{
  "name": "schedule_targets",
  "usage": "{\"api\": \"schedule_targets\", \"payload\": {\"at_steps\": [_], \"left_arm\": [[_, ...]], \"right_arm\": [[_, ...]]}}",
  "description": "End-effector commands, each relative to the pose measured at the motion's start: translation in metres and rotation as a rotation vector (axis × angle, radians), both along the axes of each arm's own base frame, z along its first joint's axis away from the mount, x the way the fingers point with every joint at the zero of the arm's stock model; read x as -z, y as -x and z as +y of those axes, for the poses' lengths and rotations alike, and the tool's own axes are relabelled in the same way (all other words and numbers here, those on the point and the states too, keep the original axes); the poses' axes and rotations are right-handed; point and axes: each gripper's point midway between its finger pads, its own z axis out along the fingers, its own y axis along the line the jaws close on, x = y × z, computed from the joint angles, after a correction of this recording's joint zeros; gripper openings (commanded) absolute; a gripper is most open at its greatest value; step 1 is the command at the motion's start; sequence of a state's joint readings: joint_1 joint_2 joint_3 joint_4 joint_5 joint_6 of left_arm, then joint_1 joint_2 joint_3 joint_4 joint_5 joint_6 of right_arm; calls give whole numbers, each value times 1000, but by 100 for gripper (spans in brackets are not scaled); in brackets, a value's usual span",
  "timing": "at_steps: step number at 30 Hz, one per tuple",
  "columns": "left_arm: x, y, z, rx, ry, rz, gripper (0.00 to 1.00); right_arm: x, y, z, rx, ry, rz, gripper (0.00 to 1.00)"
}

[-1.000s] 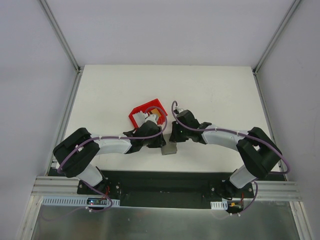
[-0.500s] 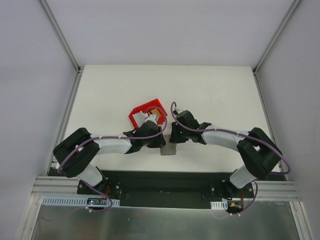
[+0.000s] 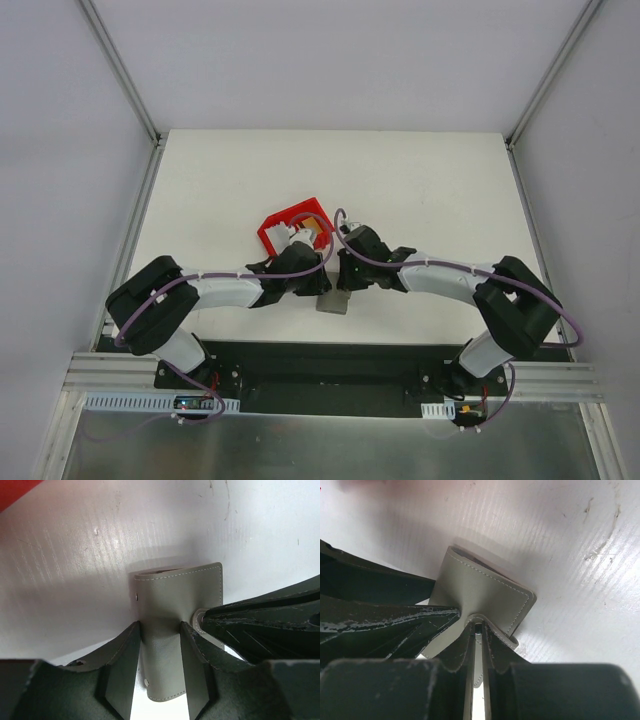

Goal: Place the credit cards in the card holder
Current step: Close the card holder at the center of the board.

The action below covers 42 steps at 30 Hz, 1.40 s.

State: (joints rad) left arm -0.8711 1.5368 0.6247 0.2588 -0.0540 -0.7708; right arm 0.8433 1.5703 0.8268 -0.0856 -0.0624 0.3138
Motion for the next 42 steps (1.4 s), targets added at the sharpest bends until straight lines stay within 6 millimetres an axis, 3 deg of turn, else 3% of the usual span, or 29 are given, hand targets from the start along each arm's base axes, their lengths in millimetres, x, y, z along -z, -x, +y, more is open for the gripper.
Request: {"api": "schedule_targets", "payload": {"at_steps": [1, 27, 35, 42], "left_arm": [[33, 27, 31, -3, -123, 103, 37], [40, 34, 37, -38, -110, 127, 35], [39, 34, 37, -36, -106, 125, 34], [35, 33, 35, -23, -100, 114, 34]], "right_arm": [[32, 17, -20, 33, 164, 39, 8], [88, 83, -54, -39, 391, 112, 1], [65, 66, -24, -71, 301, 61, 0], [19, 30, -2, -23, 142, 4, 0]]}}
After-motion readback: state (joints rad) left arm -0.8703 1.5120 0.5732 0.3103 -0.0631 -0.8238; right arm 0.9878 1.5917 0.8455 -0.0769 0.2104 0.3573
